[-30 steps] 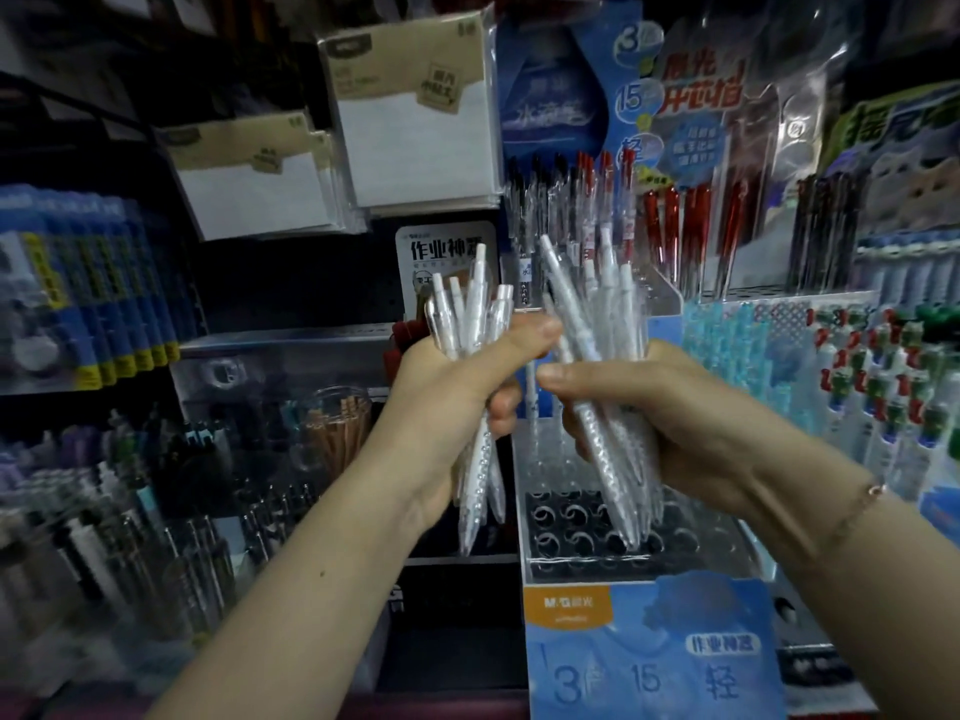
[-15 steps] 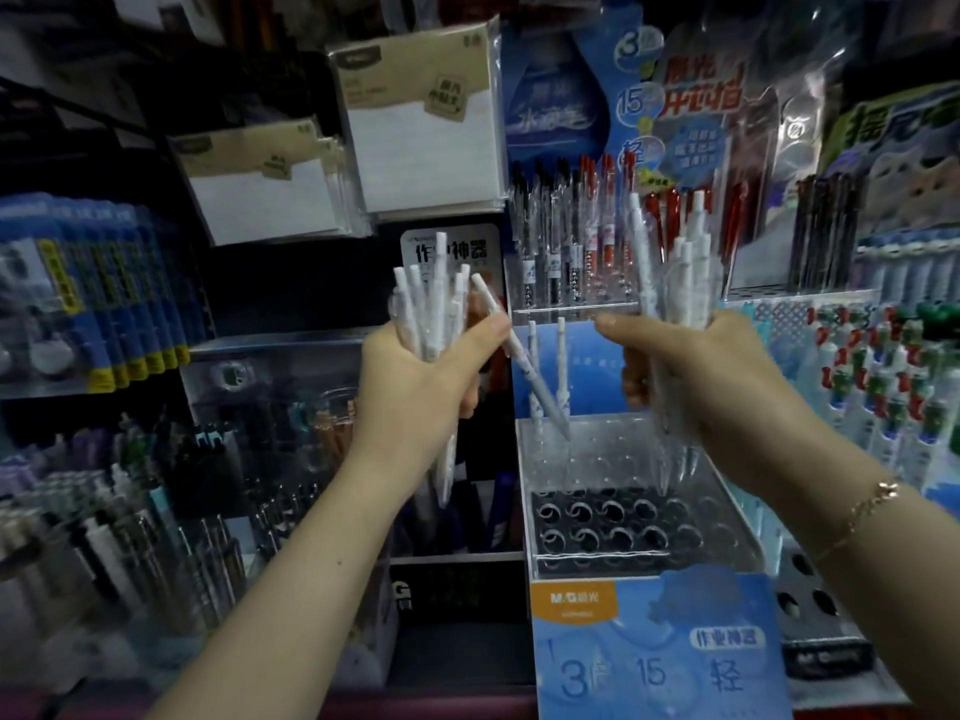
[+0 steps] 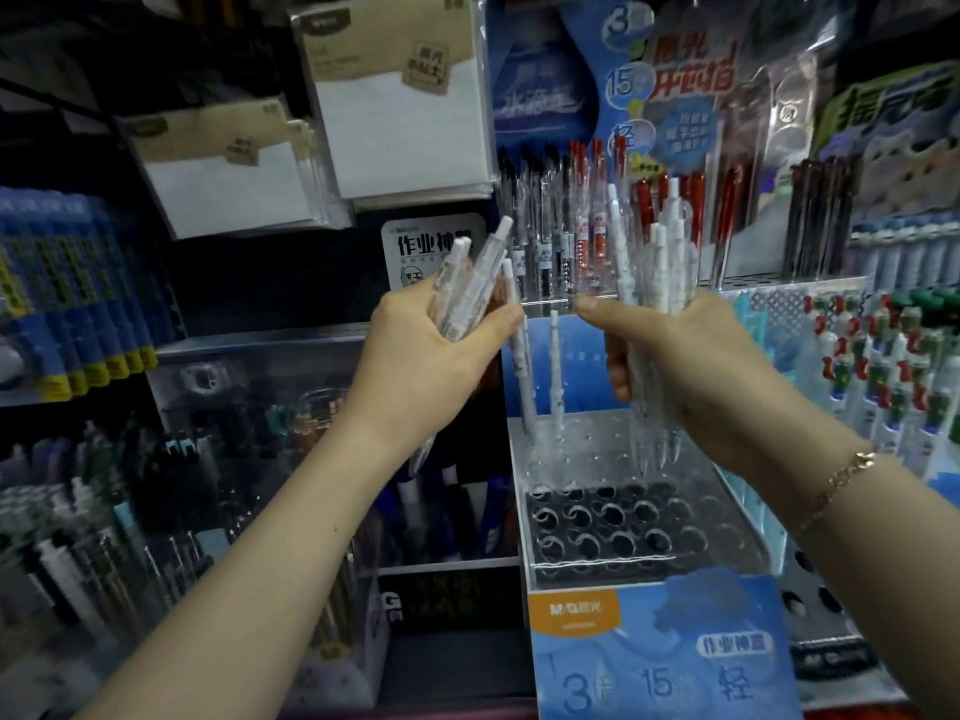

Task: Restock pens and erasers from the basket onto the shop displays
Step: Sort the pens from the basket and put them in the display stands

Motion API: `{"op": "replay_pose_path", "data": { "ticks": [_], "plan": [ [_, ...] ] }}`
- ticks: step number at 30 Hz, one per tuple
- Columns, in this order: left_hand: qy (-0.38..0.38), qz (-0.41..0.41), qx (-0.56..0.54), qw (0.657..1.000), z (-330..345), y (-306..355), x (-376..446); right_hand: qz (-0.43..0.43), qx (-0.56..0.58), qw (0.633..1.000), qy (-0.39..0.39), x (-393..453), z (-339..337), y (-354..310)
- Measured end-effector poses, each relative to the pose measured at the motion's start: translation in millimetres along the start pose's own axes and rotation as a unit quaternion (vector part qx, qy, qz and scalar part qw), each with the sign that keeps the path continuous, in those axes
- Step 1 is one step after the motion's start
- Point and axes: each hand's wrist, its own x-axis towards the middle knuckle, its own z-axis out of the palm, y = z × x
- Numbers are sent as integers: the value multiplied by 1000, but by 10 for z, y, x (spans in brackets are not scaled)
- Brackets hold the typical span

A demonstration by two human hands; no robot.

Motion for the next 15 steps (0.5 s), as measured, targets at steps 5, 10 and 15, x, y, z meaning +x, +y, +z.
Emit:
{"op": "replay_pose_path", "data": {
  "ticks": [5,10,15],
  "plan": [
    [-57,-65,14,996,130,-215,-113,8,20,1000,10,28,31,46],
    [-69,-92,2,993,98,-226,-172,21,62,998,-14,17,51,51],
    [32,-36,-84,995,5,89,-134,6,18,995,-96,-90,62,39]
  ]
}}
